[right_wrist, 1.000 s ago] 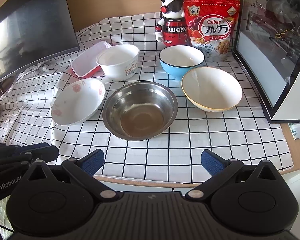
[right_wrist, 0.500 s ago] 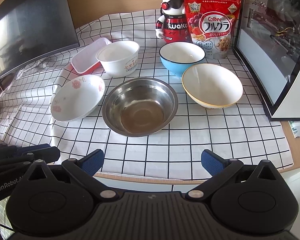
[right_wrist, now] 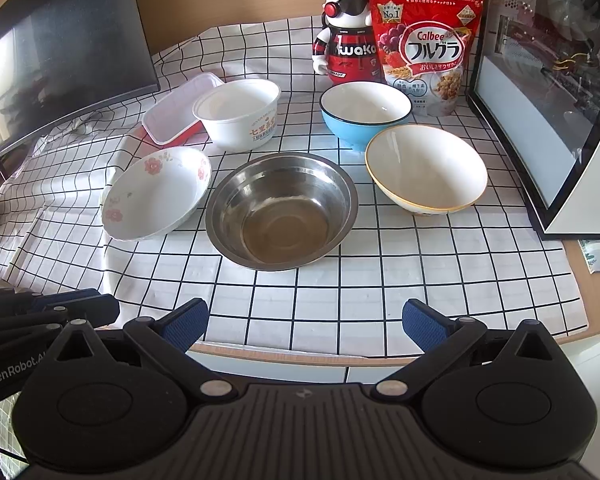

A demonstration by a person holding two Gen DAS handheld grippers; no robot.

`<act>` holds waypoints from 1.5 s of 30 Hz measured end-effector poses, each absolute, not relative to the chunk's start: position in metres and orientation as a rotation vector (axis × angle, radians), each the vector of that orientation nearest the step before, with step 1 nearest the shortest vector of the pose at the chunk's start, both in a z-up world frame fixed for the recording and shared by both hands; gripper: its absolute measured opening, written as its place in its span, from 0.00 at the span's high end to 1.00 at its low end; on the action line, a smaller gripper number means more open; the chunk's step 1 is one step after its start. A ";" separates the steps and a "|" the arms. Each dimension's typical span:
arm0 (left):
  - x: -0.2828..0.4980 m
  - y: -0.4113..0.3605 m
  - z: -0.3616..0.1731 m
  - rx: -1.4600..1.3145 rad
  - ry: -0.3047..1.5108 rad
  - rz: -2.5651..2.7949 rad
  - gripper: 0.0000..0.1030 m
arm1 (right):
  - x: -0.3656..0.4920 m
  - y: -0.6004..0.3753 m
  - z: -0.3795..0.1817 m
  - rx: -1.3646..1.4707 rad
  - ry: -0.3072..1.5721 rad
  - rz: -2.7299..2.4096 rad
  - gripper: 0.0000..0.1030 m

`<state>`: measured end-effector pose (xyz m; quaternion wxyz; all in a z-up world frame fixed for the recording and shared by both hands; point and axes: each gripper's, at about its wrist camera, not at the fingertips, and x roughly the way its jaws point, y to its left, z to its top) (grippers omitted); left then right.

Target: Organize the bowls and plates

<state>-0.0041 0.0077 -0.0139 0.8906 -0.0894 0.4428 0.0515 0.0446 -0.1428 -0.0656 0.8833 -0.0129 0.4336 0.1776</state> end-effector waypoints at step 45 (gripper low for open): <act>0.054 0.067 -0.035 -0.343 0.740 -0.030 0.84 | 0.096 -0.150 -0.086 0.138 0.714 0.283 0.00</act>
